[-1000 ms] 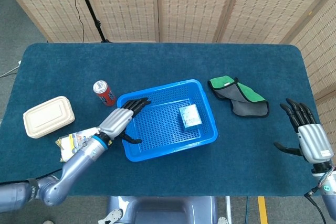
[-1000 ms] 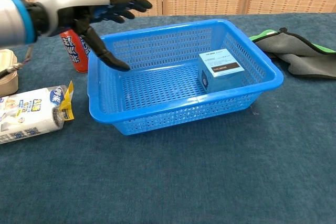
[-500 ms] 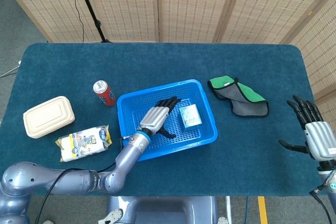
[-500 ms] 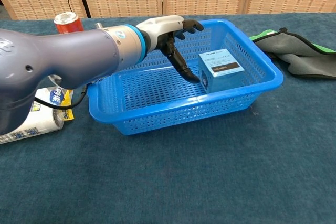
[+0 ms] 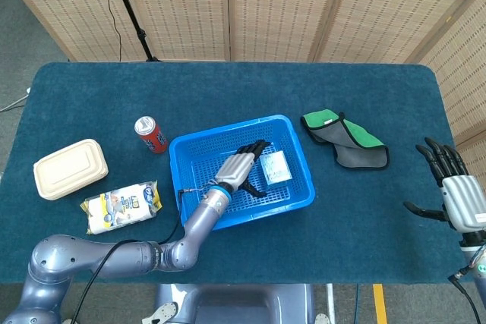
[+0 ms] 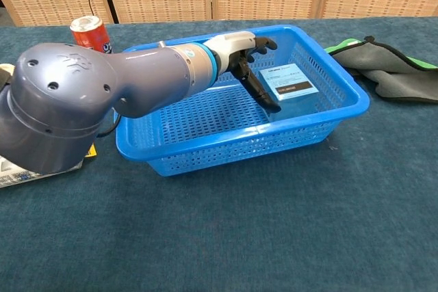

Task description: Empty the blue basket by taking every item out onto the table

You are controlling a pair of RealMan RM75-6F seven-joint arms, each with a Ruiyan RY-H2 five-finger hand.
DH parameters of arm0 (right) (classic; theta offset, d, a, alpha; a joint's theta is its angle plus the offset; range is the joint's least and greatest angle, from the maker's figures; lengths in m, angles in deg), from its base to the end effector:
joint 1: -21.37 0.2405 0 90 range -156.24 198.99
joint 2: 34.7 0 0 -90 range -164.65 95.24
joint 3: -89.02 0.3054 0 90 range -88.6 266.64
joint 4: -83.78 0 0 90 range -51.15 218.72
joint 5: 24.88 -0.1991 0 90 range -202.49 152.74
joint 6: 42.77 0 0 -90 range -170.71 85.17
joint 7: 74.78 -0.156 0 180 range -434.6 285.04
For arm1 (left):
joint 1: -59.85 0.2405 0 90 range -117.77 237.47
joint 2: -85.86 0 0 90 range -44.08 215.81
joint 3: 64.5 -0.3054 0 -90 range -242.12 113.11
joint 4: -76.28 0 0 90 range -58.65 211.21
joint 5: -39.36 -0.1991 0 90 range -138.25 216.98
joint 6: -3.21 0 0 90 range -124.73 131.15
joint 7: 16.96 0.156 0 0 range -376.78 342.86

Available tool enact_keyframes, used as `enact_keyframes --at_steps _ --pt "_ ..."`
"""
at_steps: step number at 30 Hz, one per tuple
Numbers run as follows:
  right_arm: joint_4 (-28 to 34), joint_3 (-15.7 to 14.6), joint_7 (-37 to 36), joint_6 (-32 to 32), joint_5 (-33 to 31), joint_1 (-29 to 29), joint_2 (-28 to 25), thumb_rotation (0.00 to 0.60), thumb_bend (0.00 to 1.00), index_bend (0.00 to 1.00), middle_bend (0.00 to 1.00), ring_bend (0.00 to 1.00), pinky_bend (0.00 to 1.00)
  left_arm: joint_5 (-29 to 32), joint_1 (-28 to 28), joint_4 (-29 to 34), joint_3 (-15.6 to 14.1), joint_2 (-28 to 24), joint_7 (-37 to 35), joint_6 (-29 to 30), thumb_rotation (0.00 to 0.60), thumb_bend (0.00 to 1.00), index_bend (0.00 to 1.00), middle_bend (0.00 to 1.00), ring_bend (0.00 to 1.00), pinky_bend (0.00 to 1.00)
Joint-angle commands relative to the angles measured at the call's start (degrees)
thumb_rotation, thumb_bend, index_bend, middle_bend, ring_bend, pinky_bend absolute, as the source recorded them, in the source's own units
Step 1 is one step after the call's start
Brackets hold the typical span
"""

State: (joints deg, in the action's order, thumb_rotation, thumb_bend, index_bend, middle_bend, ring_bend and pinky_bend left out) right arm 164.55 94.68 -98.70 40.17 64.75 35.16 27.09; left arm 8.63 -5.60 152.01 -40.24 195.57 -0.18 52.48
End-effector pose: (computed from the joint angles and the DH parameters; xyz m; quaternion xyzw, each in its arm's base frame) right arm -0.3417 -0.2644 0.2265 0.5995 -0.3796 0.4915 0.5049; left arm -0.0067 0.4108 -0.1261 -0.6422 -0.5905 -0.4142 0.2594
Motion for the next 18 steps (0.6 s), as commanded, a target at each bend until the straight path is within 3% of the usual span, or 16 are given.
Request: enact_keyframes --at_steps 1,8,10,15,18 --pt "-0.2 0.0 0.1 -0.2 -0.1 0.1 0.1 0.6 0.0 0.0 0.0 0.0 0.0 -0.7 -1.1 -3.2 0.7 2.8 -1.3 -0.2 0.6 0.0 0.0 0.0 0.0 0.01" --pt "-0.5 0.2 -0.2 -0.7 -0.6 0.3 0.2 0.6 0.0 0.0 0.0 0.0 0.0 -0.4 -2.7 -8.9 1.7 7.4 -0.6 1.6 0.6 0.01 0.0 0.0 0.01 0.21" --pt "-0.6 0.3 -0.4 -0.9 -0.9 0.3 0.2 0.6 0.0 0.0 0.0 0.0 0.0 0.3 -3.4 -10.9 2.2 9.0 0.4 2.6 0.6 0.04 0.05 0.01 0.05 0.28" --pt "-0.9 0.3 -0.7 -1.1 -1.0 0.3 0.2 0.6 0.0 0.0 0.0 0.0 0.0 0.4 -4.2 -13.7 3.3 11.5 1.7 4.4 0.6 0.22 0.37 0.22 0.26 0.42" --pt "-0.9 0.3 -0.7 -1.1 -1.0 0.3 0.2 0.6 0.0 0.0 0.0 0.0 0.0 -0.9 -3.9 -13.4 3.9 11.9 1.8 6.1 0.6 0.28 0.45 0.29 0.32 0.44"
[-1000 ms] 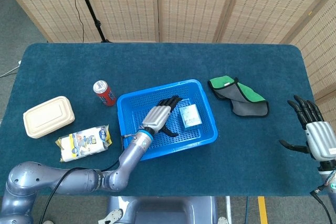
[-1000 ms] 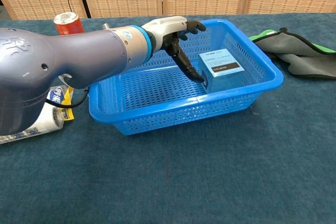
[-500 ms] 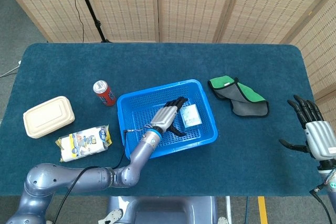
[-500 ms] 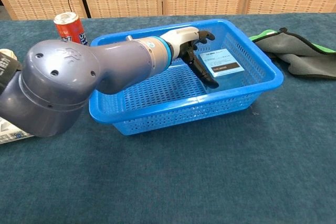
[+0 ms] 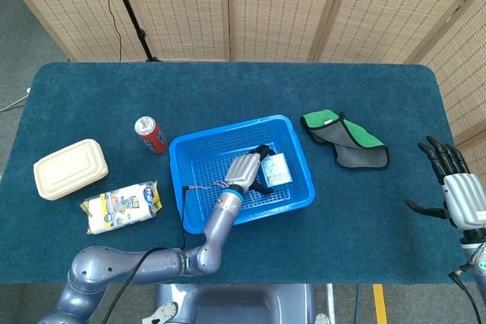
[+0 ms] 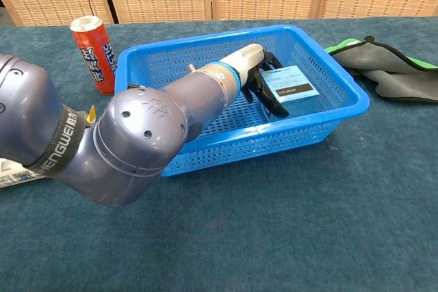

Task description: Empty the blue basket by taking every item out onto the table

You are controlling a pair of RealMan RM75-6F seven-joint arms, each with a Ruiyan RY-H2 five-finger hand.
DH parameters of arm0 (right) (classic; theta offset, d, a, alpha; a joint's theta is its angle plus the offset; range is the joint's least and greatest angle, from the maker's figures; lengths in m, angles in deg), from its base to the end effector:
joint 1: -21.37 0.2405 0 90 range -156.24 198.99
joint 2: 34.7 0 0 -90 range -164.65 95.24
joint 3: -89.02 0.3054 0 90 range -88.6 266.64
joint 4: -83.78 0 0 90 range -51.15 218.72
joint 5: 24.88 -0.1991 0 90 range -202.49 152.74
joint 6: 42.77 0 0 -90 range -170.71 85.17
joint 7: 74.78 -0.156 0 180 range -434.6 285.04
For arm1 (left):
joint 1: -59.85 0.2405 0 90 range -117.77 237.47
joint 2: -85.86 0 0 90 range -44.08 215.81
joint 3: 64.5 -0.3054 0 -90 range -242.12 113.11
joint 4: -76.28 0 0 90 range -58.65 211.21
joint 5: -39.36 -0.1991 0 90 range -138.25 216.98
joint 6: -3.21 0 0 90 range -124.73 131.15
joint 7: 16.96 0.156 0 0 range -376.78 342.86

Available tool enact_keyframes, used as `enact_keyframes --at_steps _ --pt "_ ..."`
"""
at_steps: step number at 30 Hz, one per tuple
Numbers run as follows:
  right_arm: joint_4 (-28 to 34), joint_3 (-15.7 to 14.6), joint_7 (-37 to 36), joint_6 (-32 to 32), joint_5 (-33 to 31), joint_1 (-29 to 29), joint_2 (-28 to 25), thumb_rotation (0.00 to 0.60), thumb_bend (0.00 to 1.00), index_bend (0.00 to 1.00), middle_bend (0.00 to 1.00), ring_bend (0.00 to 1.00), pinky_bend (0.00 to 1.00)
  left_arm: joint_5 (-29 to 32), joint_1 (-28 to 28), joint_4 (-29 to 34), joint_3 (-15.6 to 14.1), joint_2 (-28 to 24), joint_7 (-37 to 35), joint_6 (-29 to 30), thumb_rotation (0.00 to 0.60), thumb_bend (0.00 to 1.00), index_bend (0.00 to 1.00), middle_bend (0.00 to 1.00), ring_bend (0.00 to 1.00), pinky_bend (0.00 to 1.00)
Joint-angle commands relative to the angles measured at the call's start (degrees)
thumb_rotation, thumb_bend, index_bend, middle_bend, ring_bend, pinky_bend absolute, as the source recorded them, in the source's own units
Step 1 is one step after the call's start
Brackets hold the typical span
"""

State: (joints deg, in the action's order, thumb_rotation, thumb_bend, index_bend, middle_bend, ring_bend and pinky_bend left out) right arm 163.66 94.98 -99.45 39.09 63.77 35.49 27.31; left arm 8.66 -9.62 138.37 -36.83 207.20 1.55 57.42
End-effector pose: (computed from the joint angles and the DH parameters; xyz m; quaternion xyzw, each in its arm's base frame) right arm -0.3459 -0.2686 0.2272 0.5949 -0.3859 0.4882 0.5088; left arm 0.0098 0.4093 -0.1690 -0.6128 -0.5881 -0.4260 0.3118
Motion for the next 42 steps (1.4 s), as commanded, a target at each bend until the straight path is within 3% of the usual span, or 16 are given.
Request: enact_keyframes --at_steps 1,6,13,19,23,32,42 --pt "0.0 0.0 0.1 0.1 0.0 0.0 0.0 0.6 0.0 0.0 0.0 0.0 0.0 -1.6 0.5 0.8 0.7 0.1 -0.2 1.8 0.6 0.3 0.47 0.3 0.33 0.44" --pt "0.2 -0.1 0.3 0.3 0.2 -0.1 0.0 0.6 0.0 0.0 0.0 0.0 0.0 -4.2 2.4 5.0 1.2 -1.6 -1.1 4.0 0.6 0.32 0.49 0.33 0.35 0.45" --pt "0.6 -0.2 0.8 0.6 0.6 -0.2 0.0 0.6 0.0 0.0 0.0 0.0 0.0 -8.5 6.8 16.6 0.5 -7.9 -0.9 7.8 0.6 0.32 0.49 0.33 0.35 0.45" --pt "1.2 -0.6 2.0 0.8 1.4 -0.2 0.2 0.6 0.0 0.0 0.0 0.0 0.0 -16.9 16.6 31.6 -5.5 -21.5 -1.7 12.7 0.6 0.32 0.49 0.33 0.35 0.45" --pt "1.9 -0.7 3.1 1.0 1.8 -0.2 0.3 0.6 0.0 0.0 0.0 0.0 0.0 -21.9 22.4 36.1 -9.0 -29.1 -6.7 12.5 0.6 0.32 0.49 0.33 0.35 0.45" --pt "3.0 -1.0 5.2 1.1 2.5 -0.1 0.6 0.6 0.0 0.0 0.0 0.0 0.0 -34.3 32.6 36.2 -16.9 -41.9 -23.1 9.9 0.6 0.32 0.49 0.33 0.35 0.45" --pt "4.5 -1.4 7.0 1.4 3.2 -0.1 0.8 0.6 0.0 0.0 0.0 0.0 0.0 -43.1 38.8 28.8 -21.5 -45.8 -35.4 11.4 0.6 0.31 0.49 0.33 0.34 0.45"
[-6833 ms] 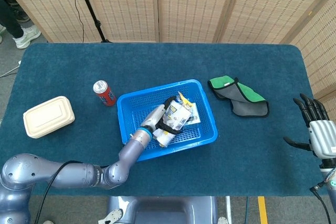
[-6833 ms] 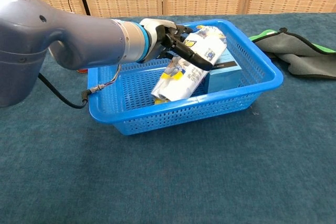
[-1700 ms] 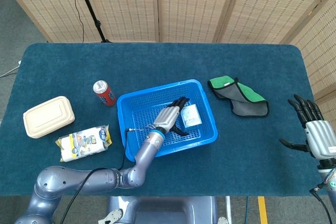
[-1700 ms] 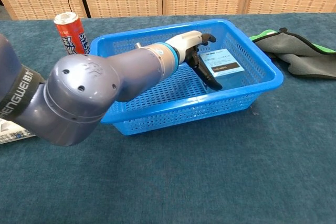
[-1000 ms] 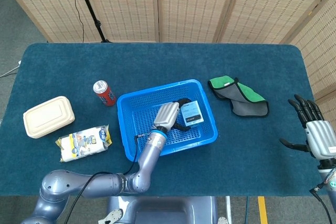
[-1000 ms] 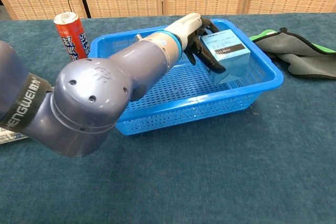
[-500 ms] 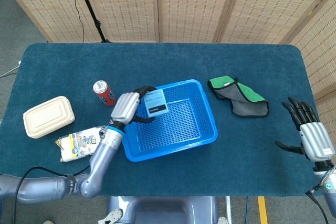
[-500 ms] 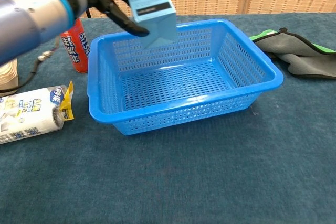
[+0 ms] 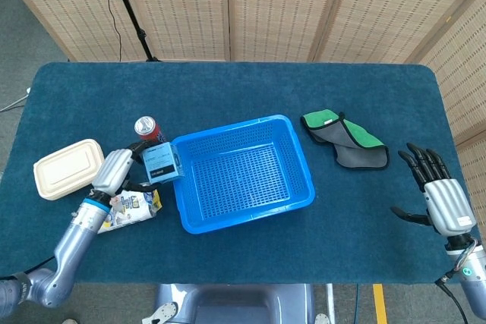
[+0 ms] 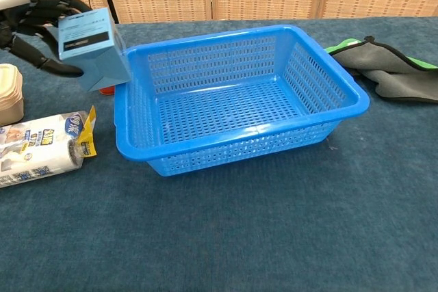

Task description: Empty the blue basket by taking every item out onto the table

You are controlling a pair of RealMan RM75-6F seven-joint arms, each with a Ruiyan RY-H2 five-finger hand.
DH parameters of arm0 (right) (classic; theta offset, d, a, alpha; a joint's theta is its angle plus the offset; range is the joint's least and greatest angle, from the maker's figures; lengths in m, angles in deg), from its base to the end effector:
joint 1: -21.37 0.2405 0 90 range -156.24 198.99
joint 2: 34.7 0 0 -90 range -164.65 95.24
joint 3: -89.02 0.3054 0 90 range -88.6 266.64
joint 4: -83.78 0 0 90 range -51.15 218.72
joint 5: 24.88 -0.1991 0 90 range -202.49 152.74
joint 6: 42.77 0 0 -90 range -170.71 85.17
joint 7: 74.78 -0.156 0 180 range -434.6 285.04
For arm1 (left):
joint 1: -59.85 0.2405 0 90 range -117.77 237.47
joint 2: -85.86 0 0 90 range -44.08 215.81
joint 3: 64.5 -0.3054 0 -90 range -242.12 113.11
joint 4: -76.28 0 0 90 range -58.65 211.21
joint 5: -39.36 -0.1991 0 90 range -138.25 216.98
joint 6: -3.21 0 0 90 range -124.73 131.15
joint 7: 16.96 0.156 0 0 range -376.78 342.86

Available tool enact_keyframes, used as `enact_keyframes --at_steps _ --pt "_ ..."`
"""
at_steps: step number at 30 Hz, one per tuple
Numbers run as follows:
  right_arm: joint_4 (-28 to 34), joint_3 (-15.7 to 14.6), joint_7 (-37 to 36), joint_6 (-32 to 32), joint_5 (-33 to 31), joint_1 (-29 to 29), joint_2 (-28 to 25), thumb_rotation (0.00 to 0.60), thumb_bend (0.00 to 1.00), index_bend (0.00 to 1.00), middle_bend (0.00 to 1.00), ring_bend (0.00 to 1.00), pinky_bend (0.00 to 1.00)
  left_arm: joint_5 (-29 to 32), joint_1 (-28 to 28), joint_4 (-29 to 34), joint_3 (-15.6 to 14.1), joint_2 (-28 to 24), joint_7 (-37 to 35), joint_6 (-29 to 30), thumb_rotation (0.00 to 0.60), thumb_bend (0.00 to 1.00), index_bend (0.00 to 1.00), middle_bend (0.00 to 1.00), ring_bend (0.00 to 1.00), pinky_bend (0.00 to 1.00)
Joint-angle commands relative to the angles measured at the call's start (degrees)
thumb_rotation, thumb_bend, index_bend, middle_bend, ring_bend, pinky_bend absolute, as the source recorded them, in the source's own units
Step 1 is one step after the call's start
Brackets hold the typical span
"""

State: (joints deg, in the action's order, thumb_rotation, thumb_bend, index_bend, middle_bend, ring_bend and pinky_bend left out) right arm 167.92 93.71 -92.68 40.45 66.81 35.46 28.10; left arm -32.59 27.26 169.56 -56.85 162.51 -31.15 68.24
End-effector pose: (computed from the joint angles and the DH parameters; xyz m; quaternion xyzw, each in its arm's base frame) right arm -0.3270 -0.2595 0.2072 0.6228 -0.3651 0.4834 0.4951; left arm -0.2309 0.3479 0.0775 -0.5897 -0.5271 -0.5006 0.3520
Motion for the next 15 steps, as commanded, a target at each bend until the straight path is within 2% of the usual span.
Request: enact_keyframes --at_steps 1,7,8,10,11,12,15 --pt "0.4 -0.2 0.4 0.1 0.2 0.0 0.0 0.6 0.0 0.0 0.0 0.0 0.0 -2.2 2.5 -3.5 -1.8 -1.2 -3.6 0.9 0.6 0.31 0.49 0.33 0.34 0.45" --pt "0.6 -0.3 0.9 -0.1 0.3 0.0 0.1 0.6 0.0 0.0 0.0 0.0 0.0 -1.4 3.6 -7.6 -2.6 -1.0 -4.8 -1.2 0.6 0.29 0.46 0.3 0.3 0.44" --pt "0.6 -0.4 0.9 -0.1 0.3 0.0 0.1 0.6 0.0 0.0 0.0 0.0 0.0 -1.4 3.6 -7.9 -2.8 -1.1 -5.1 -2.0 0.6 0.27 0.41 0.24 0.25 0.4" --pt "0.6 -0.3 0.8 0.0 0.3 -0.1 0.0 0.6 0.0 0.0 0.0 0.0 0.0 -2.7 2.7 -8.4 -4.4 -2.4 -5.9 -5.9 0.6 0.23 0.21 0.09 0.1 0.23" --pt "0.7 -0.3 0.8 0.1 0.2 -0.1 0.0 0.6 0.0 0.0 0.0 0.0 0.0 -3.3 2.2 -8.4 -5.0 -3.3 -6.2 -7.8 0.6 0.2 0.09 0.02 0.03 0.11" --pt "0.7 -0.3 0.8 0.1 0.2 -0.1 0.0 0.6 0.0 0.0 0.0 0.0 0.0 -3.9 1.8 -8.3 -5.2 -3.9 -6.6 -8.7 0.6 0.16 0.02 0.0 0.0 0.03" --pt "0.7 -0.3 0.9 0.1 0.2 -0.1 0.0 0.6 0.0 0.0 0.0 0.0 0.0 -6.1 2.1 -8.4 -5.1 -4.4 -8.8 -7.8 0.6 0.07 0.0 0.0 0.0 0.0"
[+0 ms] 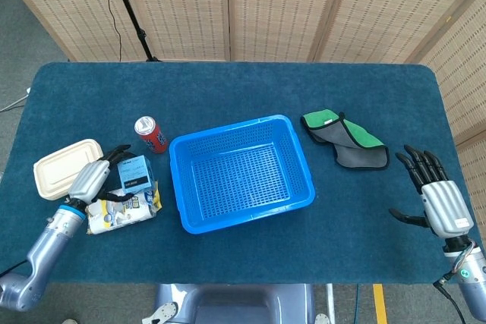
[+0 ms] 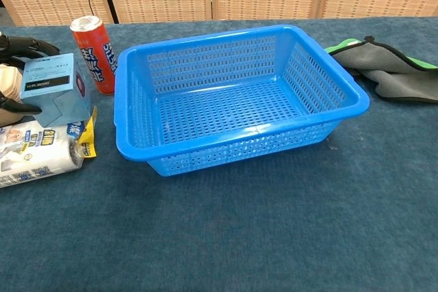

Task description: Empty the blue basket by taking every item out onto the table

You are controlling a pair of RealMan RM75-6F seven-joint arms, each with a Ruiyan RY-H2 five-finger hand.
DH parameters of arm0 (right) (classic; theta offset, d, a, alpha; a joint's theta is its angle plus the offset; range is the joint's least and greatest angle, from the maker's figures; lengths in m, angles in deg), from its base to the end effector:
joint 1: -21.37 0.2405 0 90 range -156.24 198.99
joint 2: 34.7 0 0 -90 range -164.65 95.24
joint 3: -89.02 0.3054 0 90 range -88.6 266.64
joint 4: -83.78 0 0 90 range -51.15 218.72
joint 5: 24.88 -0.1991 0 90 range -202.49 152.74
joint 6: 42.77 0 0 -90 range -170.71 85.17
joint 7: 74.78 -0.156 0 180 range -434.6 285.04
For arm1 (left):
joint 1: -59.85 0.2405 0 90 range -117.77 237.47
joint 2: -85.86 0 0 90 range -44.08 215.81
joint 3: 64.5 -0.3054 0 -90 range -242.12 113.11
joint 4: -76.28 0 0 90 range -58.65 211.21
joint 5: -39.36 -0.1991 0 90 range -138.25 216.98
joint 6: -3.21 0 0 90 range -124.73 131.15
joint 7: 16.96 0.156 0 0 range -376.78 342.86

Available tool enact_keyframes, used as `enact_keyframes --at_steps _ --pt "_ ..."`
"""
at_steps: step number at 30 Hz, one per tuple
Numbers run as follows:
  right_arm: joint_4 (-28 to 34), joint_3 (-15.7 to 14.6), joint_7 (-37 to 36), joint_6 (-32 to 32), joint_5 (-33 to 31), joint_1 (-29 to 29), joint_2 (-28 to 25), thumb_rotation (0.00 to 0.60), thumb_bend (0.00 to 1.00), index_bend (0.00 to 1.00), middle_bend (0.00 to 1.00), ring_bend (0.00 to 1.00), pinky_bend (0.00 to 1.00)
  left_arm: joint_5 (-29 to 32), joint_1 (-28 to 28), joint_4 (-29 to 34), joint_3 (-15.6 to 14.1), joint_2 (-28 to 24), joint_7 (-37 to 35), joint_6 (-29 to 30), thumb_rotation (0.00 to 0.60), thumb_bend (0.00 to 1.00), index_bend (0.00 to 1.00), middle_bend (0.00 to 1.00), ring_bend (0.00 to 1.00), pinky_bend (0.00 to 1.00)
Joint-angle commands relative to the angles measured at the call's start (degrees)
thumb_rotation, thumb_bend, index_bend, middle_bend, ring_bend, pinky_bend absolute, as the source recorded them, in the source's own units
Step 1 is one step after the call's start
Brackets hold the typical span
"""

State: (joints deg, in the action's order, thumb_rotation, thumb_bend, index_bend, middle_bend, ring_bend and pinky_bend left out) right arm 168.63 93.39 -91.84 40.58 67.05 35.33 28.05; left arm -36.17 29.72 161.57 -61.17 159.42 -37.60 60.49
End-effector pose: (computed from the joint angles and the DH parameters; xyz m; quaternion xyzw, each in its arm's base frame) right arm -0.3254 -0.2570 0.2052 0.6254 -0.3646 0.4815 0.4941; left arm -0.2945 0.3364 0.0820 -0.6209 -0.5527 -0.4111 0.3741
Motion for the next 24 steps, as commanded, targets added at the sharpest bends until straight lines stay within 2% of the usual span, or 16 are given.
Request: enact_keyframes --at_steps 1,7,12,19,24 --pt "0.0 -0.1 0.1 0.0 0.0 0.0 0.0 0.6 0.0 0.0 0.0 0.0 0.0 -3.4 0.0 -0.6 -0.6 -1.4 -2.9 1.3 0.6 0.06 0.0 0.0 0.0 0.0" --pt "0.0 -0.1 0.0 0.5 0.2 -0.2 -0.1 0.6 0.0 0.0 0.0 0.0 0.0 -6.3 2.1 0.7 -0.7 -4.1 -3.9 5.8 0.6 0.03 0.0 0.0 0.0 0.0" --pt "0.1 0.0 0.2 1.5 0.6 -0.5 -0.2 0.6 0.0 0.0 0.0 0.0 0.0 -7.5 5.8 5.3 -2.2 -9.2 0.6 10.7 0.6 0.03 0.0 0.0 0.0 0.0" --pt "-0.4 0.5 1.9 2.7 0.4 -0.9 0.4 0.6 0.0 0.0 0.0 0.0 0.0 -2.5 14.0 9.6 -3.3 -11.5 12.9 20.3 0.6 0.03 0.0 0.0 0.0 0.0" --pt "-0.4 1.1 2.9 3.7 -0.2 -1.3 1.0 0.6 0.0 0.0 0.0 0.0 0.0 1.5 18.9 11.7 -2.7 -11.5 17.9 26.4 0.6 0.03 0.0 0.0 0.0 0.0"
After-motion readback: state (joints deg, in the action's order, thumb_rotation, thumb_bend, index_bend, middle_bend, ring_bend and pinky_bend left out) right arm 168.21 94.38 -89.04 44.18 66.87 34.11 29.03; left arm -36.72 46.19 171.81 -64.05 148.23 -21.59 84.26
